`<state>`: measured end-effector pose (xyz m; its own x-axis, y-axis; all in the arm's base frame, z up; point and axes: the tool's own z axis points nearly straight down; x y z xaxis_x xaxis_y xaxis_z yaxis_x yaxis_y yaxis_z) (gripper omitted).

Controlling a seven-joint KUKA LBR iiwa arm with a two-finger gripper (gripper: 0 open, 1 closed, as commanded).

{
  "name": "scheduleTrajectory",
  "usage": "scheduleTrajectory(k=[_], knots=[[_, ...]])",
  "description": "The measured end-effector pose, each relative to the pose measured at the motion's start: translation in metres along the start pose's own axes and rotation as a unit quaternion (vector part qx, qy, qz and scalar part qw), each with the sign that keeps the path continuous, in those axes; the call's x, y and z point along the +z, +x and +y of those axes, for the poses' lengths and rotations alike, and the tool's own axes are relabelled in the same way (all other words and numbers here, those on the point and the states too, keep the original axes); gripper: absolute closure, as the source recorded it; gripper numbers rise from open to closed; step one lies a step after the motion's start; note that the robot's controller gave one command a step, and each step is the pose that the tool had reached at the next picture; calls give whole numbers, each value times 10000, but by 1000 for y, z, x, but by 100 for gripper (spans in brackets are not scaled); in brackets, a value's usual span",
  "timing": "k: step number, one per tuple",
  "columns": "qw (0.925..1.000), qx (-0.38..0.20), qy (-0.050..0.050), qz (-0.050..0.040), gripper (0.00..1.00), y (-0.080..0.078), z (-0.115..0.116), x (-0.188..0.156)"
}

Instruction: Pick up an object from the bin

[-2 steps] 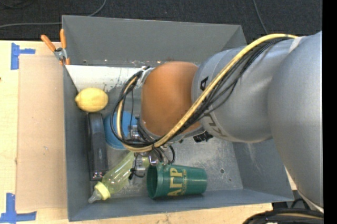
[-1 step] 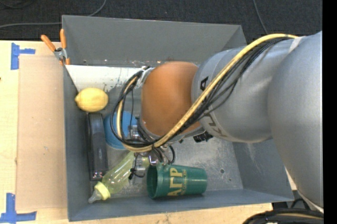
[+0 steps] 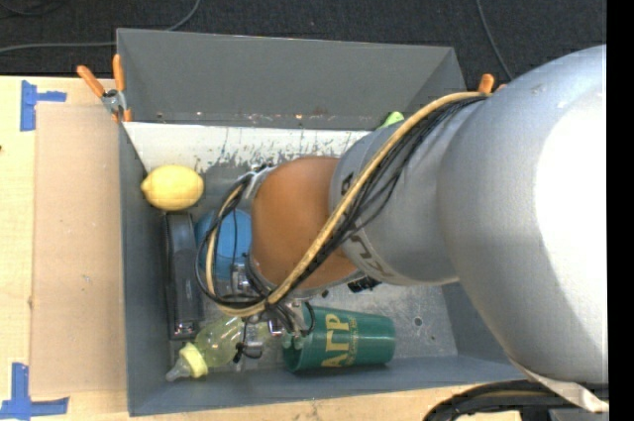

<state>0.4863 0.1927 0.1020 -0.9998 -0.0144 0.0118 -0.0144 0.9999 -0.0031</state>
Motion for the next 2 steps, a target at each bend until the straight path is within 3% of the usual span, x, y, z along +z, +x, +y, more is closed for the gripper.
scheduleTrajectory(k=[1,2], knots=[[9995,295,-17,-51,0,14,-27,-32],[9916,-1293,-6,-29,0,-1,-17,27]])
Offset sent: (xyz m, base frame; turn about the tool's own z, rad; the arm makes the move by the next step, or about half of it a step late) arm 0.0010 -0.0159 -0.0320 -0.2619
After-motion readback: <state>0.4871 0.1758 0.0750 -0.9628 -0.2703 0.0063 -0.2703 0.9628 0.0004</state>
